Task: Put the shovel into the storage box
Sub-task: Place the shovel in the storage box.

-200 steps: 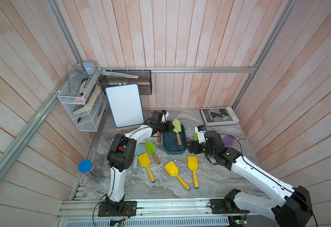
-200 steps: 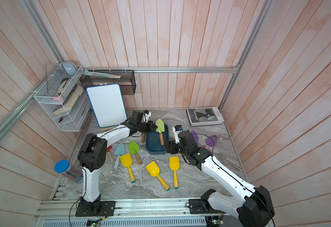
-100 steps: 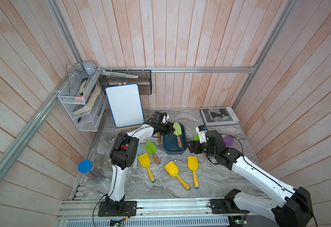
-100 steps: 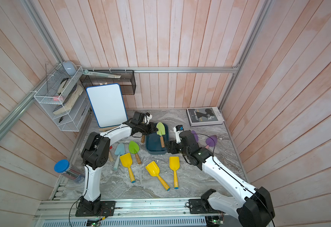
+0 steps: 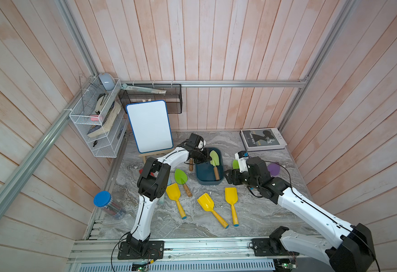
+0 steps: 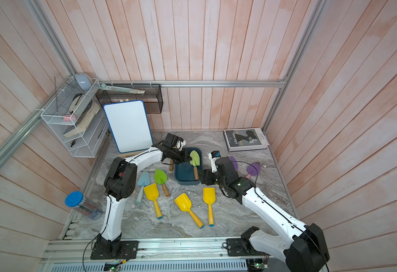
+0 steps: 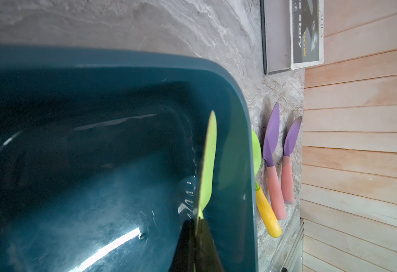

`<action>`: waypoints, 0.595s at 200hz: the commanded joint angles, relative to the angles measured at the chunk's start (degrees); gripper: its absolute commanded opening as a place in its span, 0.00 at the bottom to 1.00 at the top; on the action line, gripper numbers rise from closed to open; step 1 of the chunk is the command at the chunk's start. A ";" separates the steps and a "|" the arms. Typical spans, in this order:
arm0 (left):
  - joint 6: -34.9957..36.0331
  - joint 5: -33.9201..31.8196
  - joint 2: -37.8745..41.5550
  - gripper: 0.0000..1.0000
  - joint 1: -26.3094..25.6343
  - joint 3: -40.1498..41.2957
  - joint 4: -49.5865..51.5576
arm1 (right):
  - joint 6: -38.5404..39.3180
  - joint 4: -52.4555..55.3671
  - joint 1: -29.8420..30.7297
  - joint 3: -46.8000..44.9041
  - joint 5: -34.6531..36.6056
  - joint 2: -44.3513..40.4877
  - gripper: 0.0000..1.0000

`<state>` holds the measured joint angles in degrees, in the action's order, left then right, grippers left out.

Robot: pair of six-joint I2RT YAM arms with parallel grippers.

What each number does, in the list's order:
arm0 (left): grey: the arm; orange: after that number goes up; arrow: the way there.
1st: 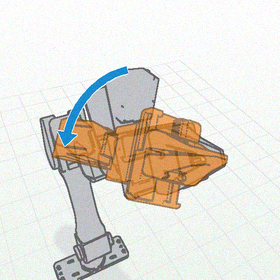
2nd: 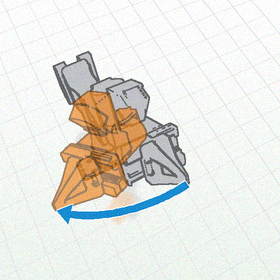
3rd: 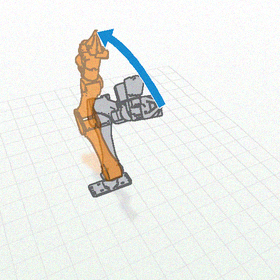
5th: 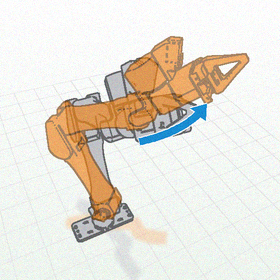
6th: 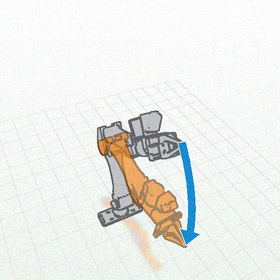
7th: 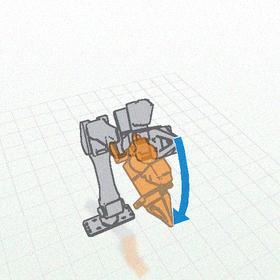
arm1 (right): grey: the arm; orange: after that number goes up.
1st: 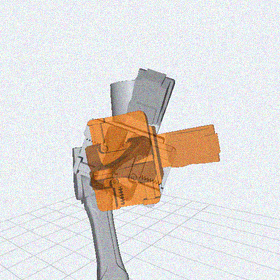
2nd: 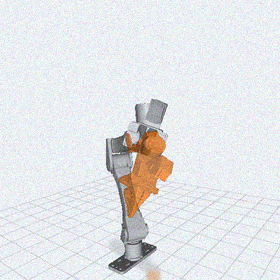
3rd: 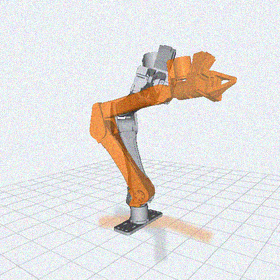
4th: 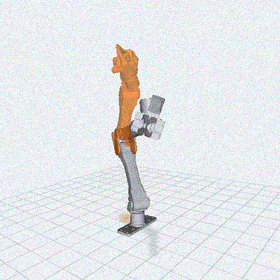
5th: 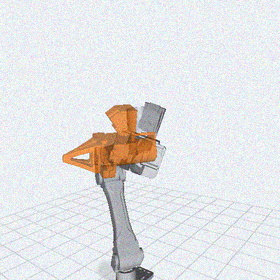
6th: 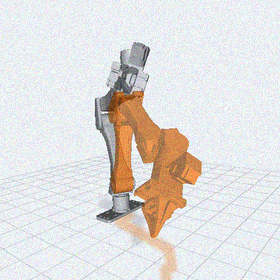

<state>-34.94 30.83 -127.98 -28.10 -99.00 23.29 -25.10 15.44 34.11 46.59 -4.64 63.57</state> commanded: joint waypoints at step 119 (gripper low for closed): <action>-0.31 -2.00 -5.34 0.09 -0.29 -6.40 5.79 | -0.18 -1.18 -0.42 -0.97 -1.93 2.06 0.73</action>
<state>-35.14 29.54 -131.81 -28.16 -103.66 27.49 -25.26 14.98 34.02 46.41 -5.82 64.95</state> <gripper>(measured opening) 0.060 0.731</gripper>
